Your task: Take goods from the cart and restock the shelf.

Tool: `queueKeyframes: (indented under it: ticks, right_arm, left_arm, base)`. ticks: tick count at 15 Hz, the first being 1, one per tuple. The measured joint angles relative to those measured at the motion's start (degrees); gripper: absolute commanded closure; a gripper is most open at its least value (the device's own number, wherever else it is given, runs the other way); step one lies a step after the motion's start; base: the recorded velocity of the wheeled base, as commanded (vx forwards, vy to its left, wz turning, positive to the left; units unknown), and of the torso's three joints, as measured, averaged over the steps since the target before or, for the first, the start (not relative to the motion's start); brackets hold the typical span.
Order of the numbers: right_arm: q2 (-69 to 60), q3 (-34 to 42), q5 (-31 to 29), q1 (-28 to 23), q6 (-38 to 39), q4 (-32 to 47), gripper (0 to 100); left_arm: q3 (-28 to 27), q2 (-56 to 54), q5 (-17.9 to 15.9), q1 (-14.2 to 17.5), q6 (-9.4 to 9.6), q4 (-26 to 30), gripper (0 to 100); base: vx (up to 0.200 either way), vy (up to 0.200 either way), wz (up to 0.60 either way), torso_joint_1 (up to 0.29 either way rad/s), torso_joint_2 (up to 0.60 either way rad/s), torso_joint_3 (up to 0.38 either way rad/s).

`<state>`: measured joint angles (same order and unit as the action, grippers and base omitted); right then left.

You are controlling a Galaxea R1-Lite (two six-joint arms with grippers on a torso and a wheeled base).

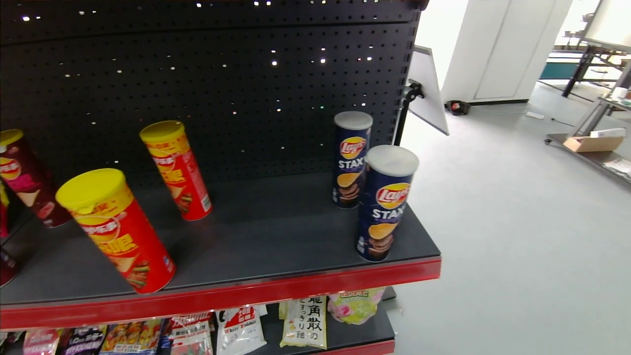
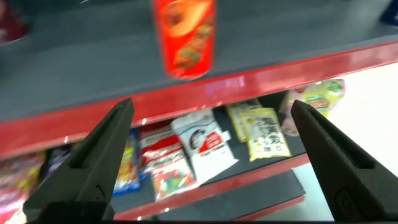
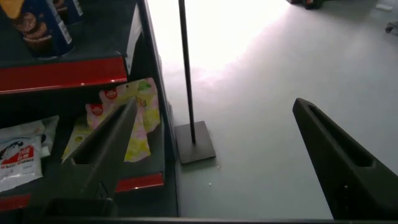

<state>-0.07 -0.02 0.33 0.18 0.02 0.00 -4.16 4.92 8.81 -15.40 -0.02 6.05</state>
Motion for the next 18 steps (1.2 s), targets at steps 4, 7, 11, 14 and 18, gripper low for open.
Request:
queueKeyframes:
  ticks: [4, 7, 11, 14, 18]
  right_arm:
    - [0.0, 0.02, -0.01, 0.09, -0.02, -0.05, 0]
    - [0.0, 0.02, 0.1, -0.05, -0.02, -0.05, 0]
    - [0.0, 0.0, 0.1, -0.05, -0.1, -0.07, 0]
    - [0.0, 0.0, 0.02, -0.05, 0.05, -0.07, 0]
    - [0.0, 0.0, 0.07, -0.05, 0.11, -0.07, 0]
  left_arm:
    - [0.05, 0.02, -0.23, 0.07, 0.0, 0.0, 0]
    - [-0.57, 0.17, 3.83, 0.18, -0.16, 0.33, 0]
    - [-1.99, 0.8, 4.13, 7.16, -1.3, 2.86, 0]
    - [-1.35, -1.45, -2.12, 13.53, -2.84, 0.76, 0]
    - [3.54, -3.89, -10.23, 14.99, -1.87, -8.86, 0]
  base:
    - [0.0, 0.0, 0.0, 0.0, 0.0, 0.0]
    - [0.0, 0.0, 0.0, 0.0, 0.0, 0.0]
    - [0.0, 0.0, 0.0, 0.0, 0.0, 0.0]
    - [0.0, 0.0, 0.0, 0.0, 0.0, 0.0]
    - [0.0, 0.0, 0.0, 0.0, 0.0, 0.0]
